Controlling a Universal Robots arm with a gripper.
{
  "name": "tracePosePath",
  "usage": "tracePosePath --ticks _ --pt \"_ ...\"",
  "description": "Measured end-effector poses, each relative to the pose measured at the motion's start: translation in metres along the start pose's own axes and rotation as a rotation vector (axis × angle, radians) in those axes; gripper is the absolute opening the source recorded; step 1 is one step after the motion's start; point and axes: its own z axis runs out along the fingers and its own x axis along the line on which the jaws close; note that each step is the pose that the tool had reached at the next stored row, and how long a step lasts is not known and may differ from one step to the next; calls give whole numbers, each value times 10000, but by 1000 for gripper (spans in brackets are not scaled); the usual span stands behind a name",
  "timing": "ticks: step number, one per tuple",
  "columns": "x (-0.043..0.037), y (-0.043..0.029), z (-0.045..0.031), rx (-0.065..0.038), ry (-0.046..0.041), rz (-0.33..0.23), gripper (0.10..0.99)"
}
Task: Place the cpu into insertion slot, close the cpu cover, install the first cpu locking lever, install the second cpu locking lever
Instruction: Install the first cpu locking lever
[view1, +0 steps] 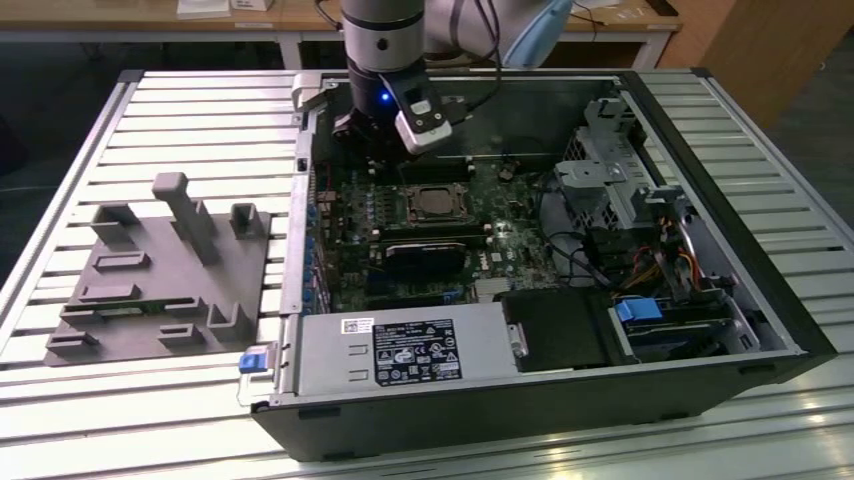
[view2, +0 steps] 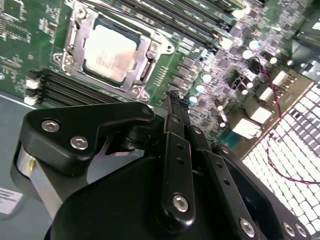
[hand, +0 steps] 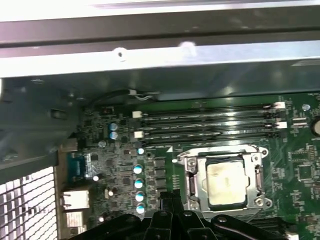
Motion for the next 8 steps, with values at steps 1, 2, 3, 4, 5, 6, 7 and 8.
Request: tracePosePath --ticks 1,2,3,4,5,6,7,8 --pt "16 -1 -1 0 -2 1 102" --pt "33 -3 -1 -6 -7 1 102" --pt "47 -4 -2 -20 -16 0 102" --pt "57 -5 -2 -37 -36 -1 102" --pt "62 -5 -2 -51 -56 -2 102" --pt "64 -6 -4 -57 -68 -2 102" --pt "64 -5 -10 -61 -77 -3 102" --pt "64 -5 -19 -69 -89 -4 102"
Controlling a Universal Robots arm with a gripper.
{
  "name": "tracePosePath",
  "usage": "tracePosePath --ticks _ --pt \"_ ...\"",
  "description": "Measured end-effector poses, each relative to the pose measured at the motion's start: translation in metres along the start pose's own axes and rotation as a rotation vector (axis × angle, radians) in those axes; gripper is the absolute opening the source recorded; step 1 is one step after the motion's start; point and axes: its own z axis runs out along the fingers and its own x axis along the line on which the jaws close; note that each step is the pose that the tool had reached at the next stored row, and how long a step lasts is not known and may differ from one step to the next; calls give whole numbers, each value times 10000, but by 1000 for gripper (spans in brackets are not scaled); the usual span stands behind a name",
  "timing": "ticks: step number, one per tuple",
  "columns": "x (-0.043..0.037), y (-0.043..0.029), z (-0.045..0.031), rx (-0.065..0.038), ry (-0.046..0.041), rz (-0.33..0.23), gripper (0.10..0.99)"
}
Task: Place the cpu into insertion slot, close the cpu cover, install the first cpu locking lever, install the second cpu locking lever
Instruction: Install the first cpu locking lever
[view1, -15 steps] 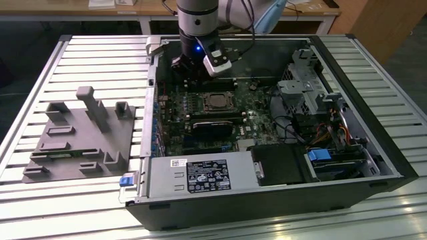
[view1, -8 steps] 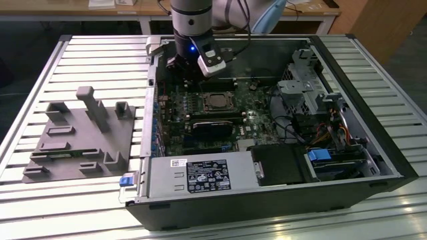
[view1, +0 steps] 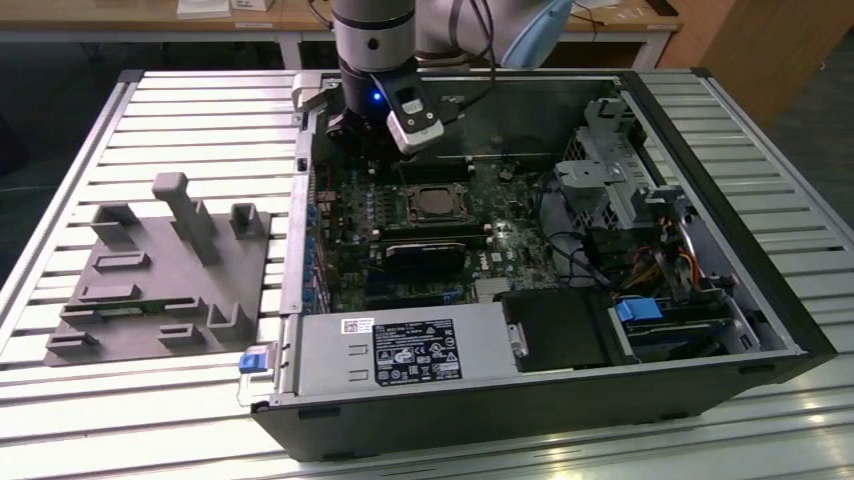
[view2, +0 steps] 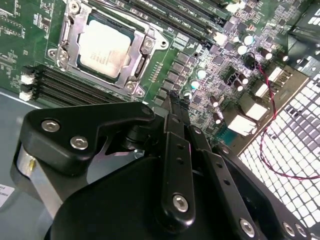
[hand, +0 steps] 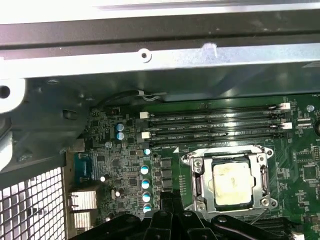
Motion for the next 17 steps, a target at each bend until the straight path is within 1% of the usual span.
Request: tracePosePath --ticks 4,6,7,8,9,11,12,14,17 --pt "0 3 -51 -41 -54 -1 102" --pt "-1 4 -74 -79 -86 -2 102" --pt "0 5 -81 -116 -103 -2 102" --pt "0 4 -83 -182 -120 -2 102" --pt "0 5 -83 -279 -132 0 102" --pt "2 4 -84 -570 -145 9 102" --pt "4 5 -83 -688 -151 12 102" --pt "13 4 -84 -854 -163 19 102" --pt "30 2 -84 -1003 -174 22 102"
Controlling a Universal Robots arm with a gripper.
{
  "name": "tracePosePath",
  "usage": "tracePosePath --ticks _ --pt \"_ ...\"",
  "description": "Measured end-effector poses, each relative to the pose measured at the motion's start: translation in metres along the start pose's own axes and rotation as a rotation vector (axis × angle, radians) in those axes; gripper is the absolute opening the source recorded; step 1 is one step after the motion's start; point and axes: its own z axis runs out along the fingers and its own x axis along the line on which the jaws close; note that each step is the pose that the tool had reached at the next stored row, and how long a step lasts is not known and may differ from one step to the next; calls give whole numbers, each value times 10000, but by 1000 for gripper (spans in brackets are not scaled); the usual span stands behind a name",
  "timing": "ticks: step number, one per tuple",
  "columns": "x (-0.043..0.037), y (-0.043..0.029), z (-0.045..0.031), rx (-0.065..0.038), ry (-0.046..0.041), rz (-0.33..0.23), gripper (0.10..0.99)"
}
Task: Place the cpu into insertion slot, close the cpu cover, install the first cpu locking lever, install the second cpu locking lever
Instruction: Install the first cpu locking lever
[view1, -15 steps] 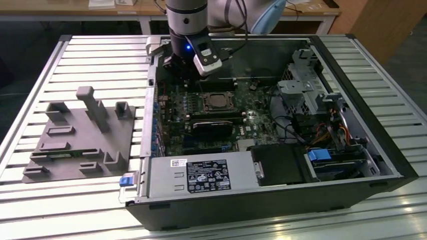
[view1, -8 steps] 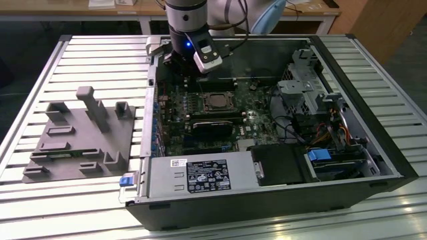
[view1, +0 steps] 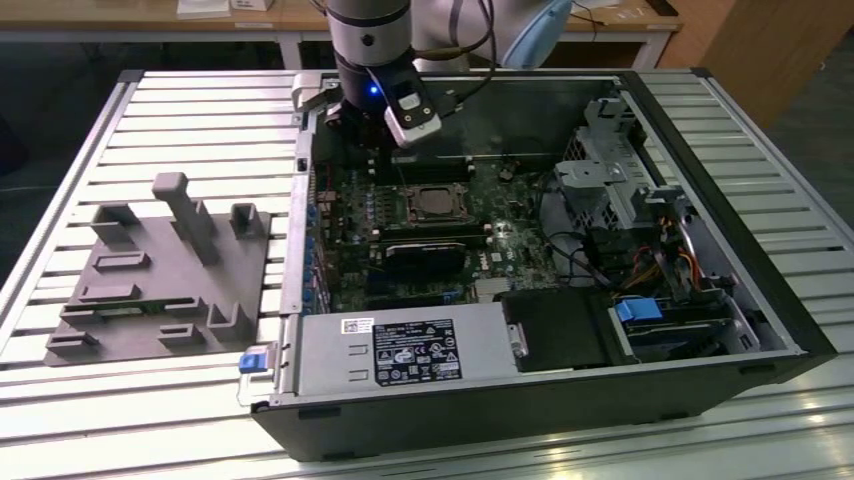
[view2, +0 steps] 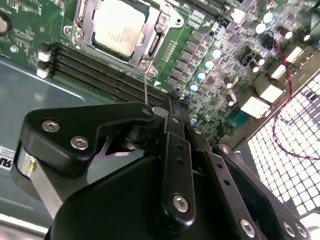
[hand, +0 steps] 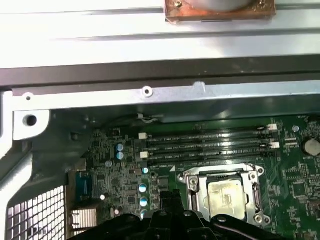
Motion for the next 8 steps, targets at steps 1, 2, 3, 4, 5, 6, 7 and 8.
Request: tracePosePath --ticks 1,2,3,4,5,6,7,8 --pt "7 -1 0 -85 0 3 102" --pt "15 -1 1 -191 1 10 102" --pt "26 -3 1 -264 -1 15 102" --pt "38 -4 2 -320 -3 18 102" --pt "50 -5 2 -384 -4 21 102" --pt "57 -6 3 -469 -2 23 102" --pt "60 -7 5 -597 8 32 102" --pt "62 -7 6 -724 18 42 102"
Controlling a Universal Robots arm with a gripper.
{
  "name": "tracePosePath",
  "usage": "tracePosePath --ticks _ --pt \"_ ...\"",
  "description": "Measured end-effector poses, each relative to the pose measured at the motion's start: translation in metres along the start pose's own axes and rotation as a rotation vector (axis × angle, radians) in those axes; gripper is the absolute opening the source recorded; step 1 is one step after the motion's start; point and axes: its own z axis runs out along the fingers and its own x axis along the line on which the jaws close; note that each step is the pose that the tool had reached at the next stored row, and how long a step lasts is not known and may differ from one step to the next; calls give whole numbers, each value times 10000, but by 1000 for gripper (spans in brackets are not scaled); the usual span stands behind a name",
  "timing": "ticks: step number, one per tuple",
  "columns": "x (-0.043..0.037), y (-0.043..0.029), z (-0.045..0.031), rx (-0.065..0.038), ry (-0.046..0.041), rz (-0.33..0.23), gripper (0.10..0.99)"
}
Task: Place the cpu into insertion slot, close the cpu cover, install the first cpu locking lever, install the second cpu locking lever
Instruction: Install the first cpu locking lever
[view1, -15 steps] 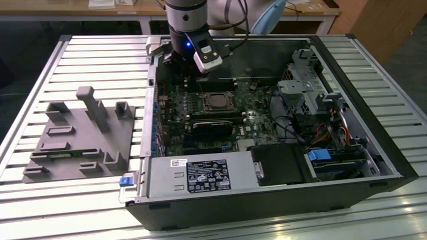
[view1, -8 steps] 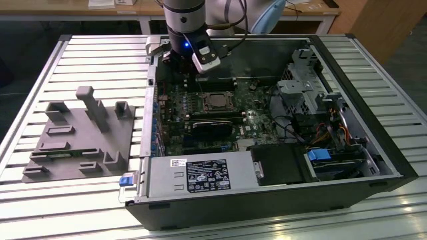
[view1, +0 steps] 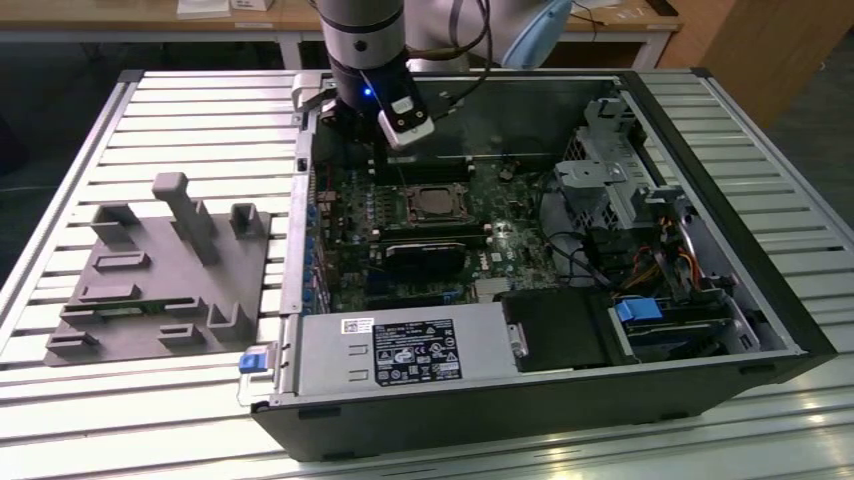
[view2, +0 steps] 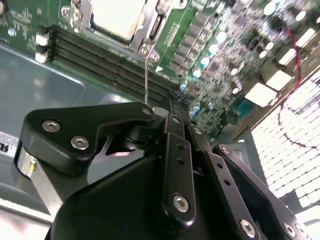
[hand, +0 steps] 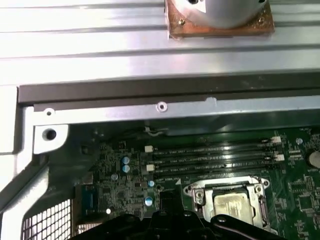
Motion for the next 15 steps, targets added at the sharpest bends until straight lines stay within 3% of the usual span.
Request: tracePosePath --ticks 2,4,9,15 --pt "1 -2 3 -190 17 13 102" --pt "2 -4 13 -260 20 19 102" --pt "-10 -11 48 -302 27 20 102" --pt "-96 -5 58 -309 27 22 102"
